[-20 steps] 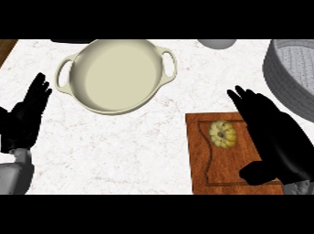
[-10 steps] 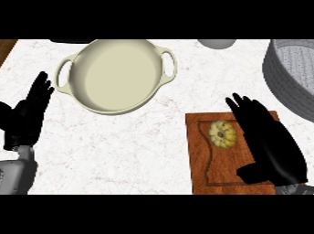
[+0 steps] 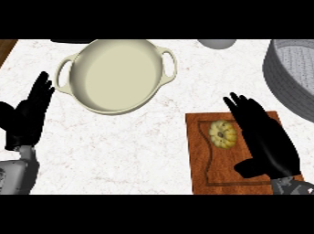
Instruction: Pick the squash from the cutting board and place it in the basket
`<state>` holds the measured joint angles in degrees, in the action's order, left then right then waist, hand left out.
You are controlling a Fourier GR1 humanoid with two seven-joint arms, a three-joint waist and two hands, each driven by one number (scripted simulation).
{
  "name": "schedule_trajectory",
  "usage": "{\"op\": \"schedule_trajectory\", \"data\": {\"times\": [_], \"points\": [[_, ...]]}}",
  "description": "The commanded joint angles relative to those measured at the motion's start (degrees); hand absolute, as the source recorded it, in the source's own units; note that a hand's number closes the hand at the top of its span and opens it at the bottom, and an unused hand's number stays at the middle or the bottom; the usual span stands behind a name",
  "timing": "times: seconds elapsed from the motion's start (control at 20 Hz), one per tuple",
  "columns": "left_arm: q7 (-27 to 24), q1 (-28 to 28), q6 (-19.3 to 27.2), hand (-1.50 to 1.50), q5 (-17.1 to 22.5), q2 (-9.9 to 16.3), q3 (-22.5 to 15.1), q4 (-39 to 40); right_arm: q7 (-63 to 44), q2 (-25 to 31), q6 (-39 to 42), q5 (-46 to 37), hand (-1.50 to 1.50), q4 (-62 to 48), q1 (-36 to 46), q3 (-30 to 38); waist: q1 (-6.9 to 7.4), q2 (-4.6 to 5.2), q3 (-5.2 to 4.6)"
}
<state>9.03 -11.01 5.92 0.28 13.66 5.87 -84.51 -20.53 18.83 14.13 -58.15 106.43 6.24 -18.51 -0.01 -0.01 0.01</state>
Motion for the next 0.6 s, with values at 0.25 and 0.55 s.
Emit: {"op": "schedule_trajectory", "data": {"times": [0.25,0.55], "points": [[-1.69,-0.45,-2.01,0.00,-0.40,-0.04,2.12,1.79,1.88,-5.48,-2.39,-6.18,-1.50,-6.95,1.14,1.14,0.05,0.02,-0.02],[1.39,-1.12,-1.98,0.00,-1.25,0.05,2.54,0.58,2.83,-5.59,-5.35,-10.98,-1.50,-7.11,-3.60,0.57,-0.09,-0.01,-0.01]]}}
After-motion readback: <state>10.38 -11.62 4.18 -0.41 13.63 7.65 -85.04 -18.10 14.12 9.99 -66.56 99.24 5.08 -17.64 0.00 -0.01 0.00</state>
